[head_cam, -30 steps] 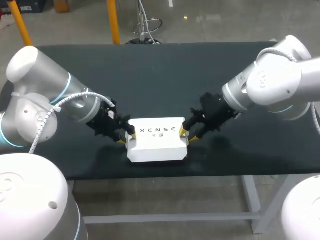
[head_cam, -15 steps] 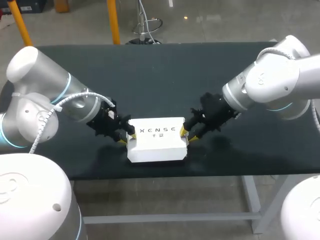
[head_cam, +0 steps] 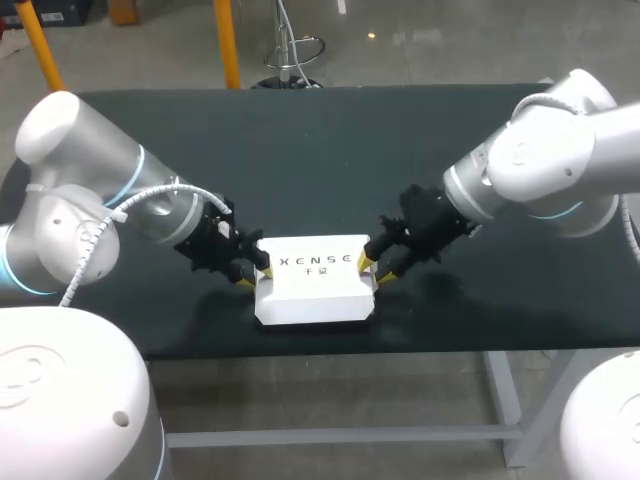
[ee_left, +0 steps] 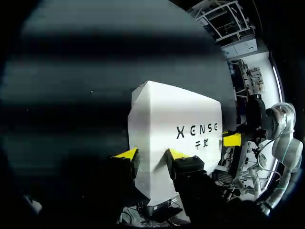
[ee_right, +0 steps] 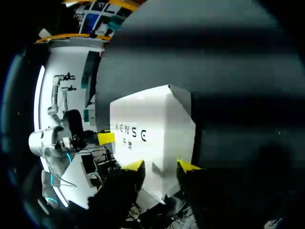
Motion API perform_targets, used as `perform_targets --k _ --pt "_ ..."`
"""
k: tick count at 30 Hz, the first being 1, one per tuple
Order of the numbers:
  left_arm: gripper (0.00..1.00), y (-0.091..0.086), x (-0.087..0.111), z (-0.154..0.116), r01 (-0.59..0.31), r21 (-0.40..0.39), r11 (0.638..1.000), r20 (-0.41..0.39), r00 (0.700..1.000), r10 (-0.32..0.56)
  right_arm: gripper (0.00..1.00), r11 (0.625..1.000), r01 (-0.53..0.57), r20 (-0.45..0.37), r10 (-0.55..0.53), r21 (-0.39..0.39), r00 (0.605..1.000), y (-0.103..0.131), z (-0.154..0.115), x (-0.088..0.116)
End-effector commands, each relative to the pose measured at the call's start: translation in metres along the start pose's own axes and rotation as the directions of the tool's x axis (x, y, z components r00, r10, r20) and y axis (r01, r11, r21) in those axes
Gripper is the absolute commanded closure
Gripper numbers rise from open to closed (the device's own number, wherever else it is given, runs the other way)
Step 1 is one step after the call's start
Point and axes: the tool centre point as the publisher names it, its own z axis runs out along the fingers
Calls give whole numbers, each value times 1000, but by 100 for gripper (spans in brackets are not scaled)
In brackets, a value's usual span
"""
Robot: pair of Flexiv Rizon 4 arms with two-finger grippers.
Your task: Assemble the packaging by folding the flat box into shape, placing the metal phone stand inside, and closing the box properly
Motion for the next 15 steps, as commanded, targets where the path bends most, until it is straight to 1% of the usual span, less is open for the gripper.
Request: perform_targets --k 1,10,15 --pt "61 0 -5 8 -2 -6 1000 4 1000 2 53 1000 2 -8 -2 8 1000 1 4 -2" --pt "60 -1 -6 12 3 -24 1000 12 1000 -3 54 1000 -16 -21 16 13 1000 4 9 -12" --pt "59 -1 -4 13 -2 -27 1000 12 1000 2 54 1000 -23 -24 23 2 999 6 11 -13"
